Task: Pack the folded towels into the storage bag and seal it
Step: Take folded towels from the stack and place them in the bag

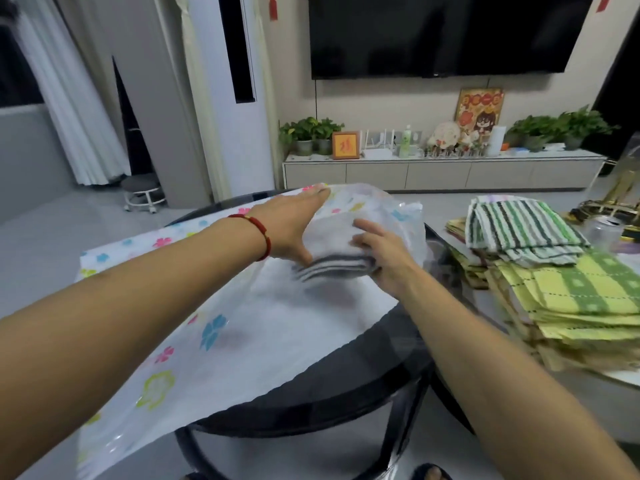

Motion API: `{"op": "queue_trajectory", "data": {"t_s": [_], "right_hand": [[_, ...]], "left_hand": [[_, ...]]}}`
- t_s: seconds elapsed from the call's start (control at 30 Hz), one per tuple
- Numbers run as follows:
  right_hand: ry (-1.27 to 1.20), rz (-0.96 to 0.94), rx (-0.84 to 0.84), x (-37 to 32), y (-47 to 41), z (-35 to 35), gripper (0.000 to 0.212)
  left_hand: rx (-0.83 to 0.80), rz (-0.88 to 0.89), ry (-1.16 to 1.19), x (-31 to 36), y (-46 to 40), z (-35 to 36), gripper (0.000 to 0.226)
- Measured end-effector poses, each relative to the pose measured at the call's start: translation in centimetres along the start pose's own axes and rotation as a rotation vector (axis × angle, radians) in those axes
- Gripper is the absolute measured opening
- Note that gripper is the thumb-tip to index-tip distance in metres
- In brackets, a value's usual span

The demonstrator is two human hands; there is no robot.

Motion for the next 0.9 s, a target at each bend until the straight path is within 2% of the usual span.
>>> {"op": "queue_trajectory", "data": {"t_s": [0.13, 0.27, 0.4, 0.5, 0.57, 0.63, 0.8, 0.9], "right_hand": [[-0.007, 0.126, 0.141, 4.3, -4.6, 3.4, 0.048], [0.102, 0.037, 0.317, 4.5, -8.6, 5.1, 0.055], [0.126, 0.032, 0.312, 3.2, -12.2, 5.3, 0.061], [0.314, -0.082, 0.56, 2.7, -13.0, 4.6, 0.043], [0.398, -0.116, 0.624, 3.1, -13.2, 4.8, 0.029], [0.464, -0.111, 0.585, 3.4, -13.7, 5.0, 0.025], [0.518, -0.085, 0.396, 2.4, -12.7, 3.7, 0.032], [0.614, -0.152, 0.314, 1.6, -10.0, 1.4, 0.031]], "left_hand": [[0.025, 0.054, -0.011, 0.5, 0.6, -1.5, 0.118], [0.015, 0.102, -0.037, 0.0, 1.7, -1.8, 0.112], [0.024, 0.11, -0.063, -0.9, 2.4, -1.7, 0.11], [0.045, 0.114, -0.06, -1.5, 2.5, -1.5, 0.109], [0.059, 0.112, -0.036, -1.7, 2.5, -1.3, 0.108], [0.068, 0.115, -0.016, -1.8, 2.5, -0.9, 0.108], [0.066, 0.082, 0.015, -1.8, 2.7, 0.0, 0.105], [0.107, 0.049, 0.039, -1.3, 2.4, 0.3, 0.102]]}}
Point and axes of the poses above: each hand's wrist, its own y-axis away from the middle knuckle, its own z-axis out of the palm, x = y × z, the point moved 3 cm from there along -y, towards the middle knuckle, and after that the axes turned 10 degrees about z, right-handed, at the moved point
